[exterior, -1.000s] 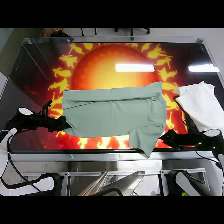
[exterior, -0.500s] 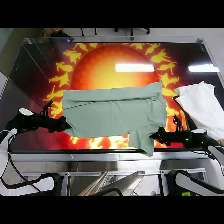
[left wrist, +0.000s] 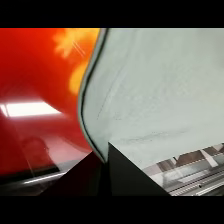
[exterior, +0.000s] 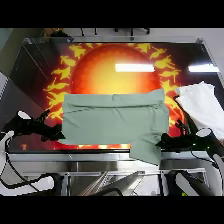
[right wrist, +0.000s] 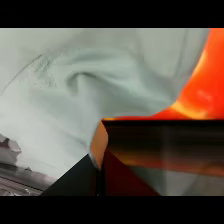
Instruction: Fold the shirts.
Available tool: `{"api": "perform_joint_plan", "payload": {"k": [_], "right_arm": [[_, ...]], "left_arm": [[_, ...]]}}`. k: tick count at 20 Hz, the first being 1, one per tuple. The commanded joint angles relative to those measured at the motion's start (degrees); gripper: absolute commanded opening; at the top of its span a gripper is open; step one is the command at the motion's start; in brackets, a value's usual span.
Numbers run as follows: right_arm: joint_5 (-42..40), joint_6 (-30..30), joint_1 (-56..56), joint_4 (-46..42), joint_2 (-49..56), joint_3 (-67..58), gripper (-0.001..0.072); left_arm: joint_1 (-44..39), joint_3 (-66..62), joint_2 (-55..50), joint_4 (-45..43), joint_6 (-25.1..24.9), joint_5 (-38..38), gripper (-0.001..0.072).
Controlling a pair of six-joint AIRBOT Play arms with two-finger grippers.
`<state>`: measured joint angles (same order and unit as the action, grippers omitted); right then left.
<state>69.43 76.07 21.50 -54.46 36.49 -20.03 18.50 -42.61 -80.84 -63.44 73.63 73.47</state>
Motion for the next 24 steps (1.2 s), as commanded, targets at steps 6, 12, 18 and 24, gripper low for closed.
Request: {"api": "perform_joint_plan", "payload": {"k": [6,12,18,24], "right_arm": [[-1.27,1.44,-0.04,-1.75,-10.08,-5.01,0.0015],[-13.73,-15.56,-1.46,17.38,5.38,-21.64,0.0015],[-22.1,-25.59,-9.14,21.99,29.7,-39.23,0.0016],[-27.26,-25.99,-10.78,19.71,39.26,-42.01,0.0017]], "left_arm": [[-0.66,-2.12,0.0,0.55,1.4,5.31,0.0013],[-7.08,-21.27,-1.36,1.07,4.7,5.33,0.0012],[-9.35,-41.13,-14.73,1.18,6.36,5.07,0.0012],[-9.75,-49.66,-27.63,0.0,6.38,4.42,0.0013]]}}
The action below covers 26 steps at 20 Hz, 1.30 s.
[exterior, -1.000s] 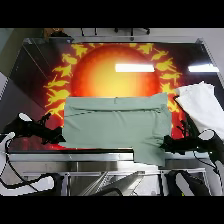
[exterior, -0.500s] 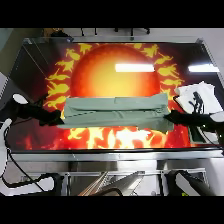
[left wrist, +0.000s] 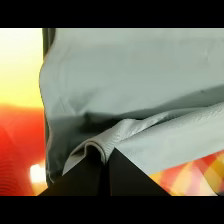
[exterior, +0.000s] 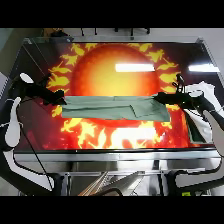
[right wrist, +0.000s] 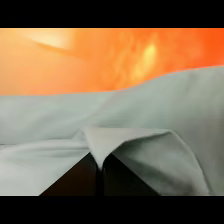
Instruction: Fold the shirts.
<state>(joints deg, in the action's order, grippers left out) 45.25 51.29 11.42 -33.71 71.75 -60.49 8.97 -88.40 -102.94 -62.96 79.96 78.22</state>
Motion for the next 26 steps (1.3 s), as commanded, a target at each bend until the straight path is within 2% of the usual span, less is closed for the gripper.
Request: {"api": "perform_joint_plan", "payload": {"k": [1,2,3,4,5,6,7,9,12,15,19,21,22,23,25,26], "right_arm": [[-3.3,-1.27,-0.7,-2.03,3.96,-1.57,0.0034],[-3.21,-2.03,-0.61,-2.69,3.54,-1.95,0.0226],[-2.38,-2.03,-0.13,-3.1,2.6,-2.45,0.0404],[-0.72,-2.03,0.92,-3.78,0.92,-3.08,0.0438],[0.39,-1.95,2.08,-4.79,-0.74,-3.43,0.0447],[0.85,-1.4,3.65,-6.54,-2.43,-3.43,0.0587],[1.86,0.2,5.27,-8.79,-3.39,-3.43,0.0657],[7.32,3.67,9.31,-11.37,-3.13,-3.43,0.0657],[16.44,4.46,13.84,-11.1,0.44,-3.43,0.0657],[21.2,3.04,15.52,-10.34,5.05,-3.43,0.0657],[22.75,-4.37,15.37,0.72,10.21,-3.43,0.0657],[22.73,-5.66,14.86,4.24,11.56,-3.43,0.0656],[22.56,-5.77,14.12,4.2,11.93,-3.43,0.0643],[22.25,-6.38,13.18,4.24,12.26,-3.43,0.0569],[20.76,-6.58,10.97,4.24,12.31,-3.67,0.0556],[20.81,-6.58,9.9,4.22,12.28,-4.37,0.0444]], "left_arm": [[-0.22,-4.48,-7.02,-0.44,0.09,-0.07,0.0017],[-0.22,-5.09,-8.04,-0.02,0.5,0.59,0.0126],[-0.22,-6.01,-8.55,0.07,0.81,1.46,0.0601],[-0.24,-7.1,-8.66,0.07,1.7,2.38,0.0694],[-0.24,-8.72,-8.61,0.0,1.7,3.78,0.0693],[-0.22,-10.84,-8.61,-0.02,1.7,5.64,0.0693],[-0.22,-12.94,-8.61,0.0,1.79,7.13,0.0694],[-0.26,-16.7,-8.61,0.02,2.89,9.25,0.0694],[-0.26,-19.93,-8.61,0.26,5.09,11.37,0.0694],[-0.24,-20.31,-8.61,1.64,5.22,13.53,0.0693],[-0.26,-20.31,-8.61,5.44,5.4,13.53,0.0693],[-0.39,-20.31,-8.61,7.58,5.51,13.33,0.0693],[-0.76,-20.31,-8.61,8.13,5.64,13.16,0.0693],[-1.38,-20.31,-8.63,8.11,5.62,12.9,0.0693],[-3.32,-20.31,-8.63,8.11,5.6,11.45,0.0693],[-4.61,-20.31,-8.63,8.09,5.6,10.56,0.0692]]}}
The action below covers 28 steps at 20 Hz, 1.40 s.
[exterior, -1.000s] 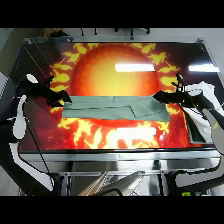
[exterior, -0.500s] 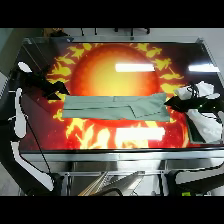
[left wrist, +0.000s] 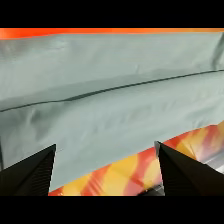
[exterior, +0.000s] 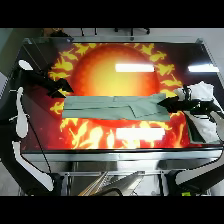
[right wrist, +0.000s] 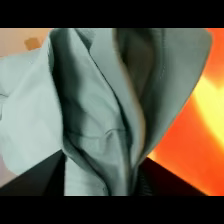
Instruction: Fold the shirts.
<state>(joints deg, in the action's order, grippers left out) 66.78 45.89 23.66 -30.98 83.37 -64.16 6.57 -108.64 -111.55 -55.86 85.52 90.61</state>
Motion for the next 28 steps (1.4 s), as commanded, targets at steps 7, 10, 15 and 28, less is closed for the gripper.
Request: {"api": "perform_joint_plan", "payload": {"k": [7,10,15,28], "right_arm": [[4.68,3.58,-6.71,1.44,-9.31,-10.88,0.0015],[10.67,6.99,-6.67,1.42,-15.65,-14.73,0.0015],[18.21,11.65,-6.75,1.53,-20.83,-19.67,0.0015],[18.93,13.68,-8.94,1.25,-21.99,-19.98,0.0015]], "left_arm": [[-16.5,-0.07,-2.73,2.43,-0.13,-9.05,0.0013],[-26.43,-0.07,-7.98,9.07,-0.13,-18.73,0.0013],[-41.51,-0.09,-15.82,22.73,-0.17,-39.19,0.0014],[-28.2,-9.81,-3.3,28.06,-0.96,-15.19,0.0013]]}}
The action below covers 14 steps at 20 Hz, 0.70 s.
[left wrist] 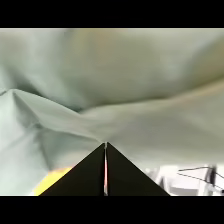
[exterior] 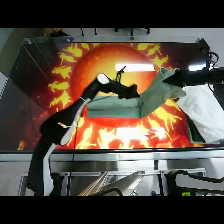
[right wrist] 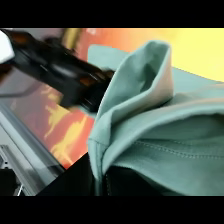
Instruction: Fold the shirts.
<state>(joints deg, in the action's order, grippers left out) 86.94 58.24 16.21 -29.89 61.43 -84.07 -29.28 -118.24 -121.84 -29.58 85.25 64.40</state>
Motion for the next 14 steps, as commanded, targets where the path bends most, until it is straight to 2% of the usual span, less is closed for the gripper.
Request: {"api": "perform_joint_plan", "payload": {"k": [1,4,6,9,10,11,12,14], "right_arm": [[-2.6,1.86,-3.26,0.15,-0.04,-0.07,0.0015],[-12.98,1.81,-14.34,0.15,1.31,-0.07,0.0016],[-22.71,1.77,-24.94,0.15,4.74,-0.07,0.0016],[-39.87,1.33,-43.04,0.24,14.88,-0.07,0.0029],[-46.38,-0.52,-48.68,1.22,18.58,-0.09,0.0138],[-51.84,-5.7,-53.66,3.1,21.59,-0.24,0.0361],[-53.81,-9.03,-56.61,3.63,22.97,-0.7,0.0449],[-53.07,-10.67,-57.4,2.56,21.4,-1.03,0.045]], "left_arm": [[11.41,1.79,10.91,2.14,-0.9,12.7,0.0014],[22.53,6.1,20.92,2.64,-2.38,16.92,0.0014],[28.26,7.8,25.44,2.64,-3.48,19.56,0.0014],[33.03,13.38,31.67,2.62,-7.32,18.73,0.0014],[33.88,15.56,33.35,2.62,-9.14,18.08,0.0014],[34.36,18.05,34.99,2.62,-10.51,17.49,0.0014],[34.88,20.13,36.15,2.64,-11.34,17.2,0.0014],[35.36,23.76,37.92,2.58,-12.85,17.0,0.0014]]}}
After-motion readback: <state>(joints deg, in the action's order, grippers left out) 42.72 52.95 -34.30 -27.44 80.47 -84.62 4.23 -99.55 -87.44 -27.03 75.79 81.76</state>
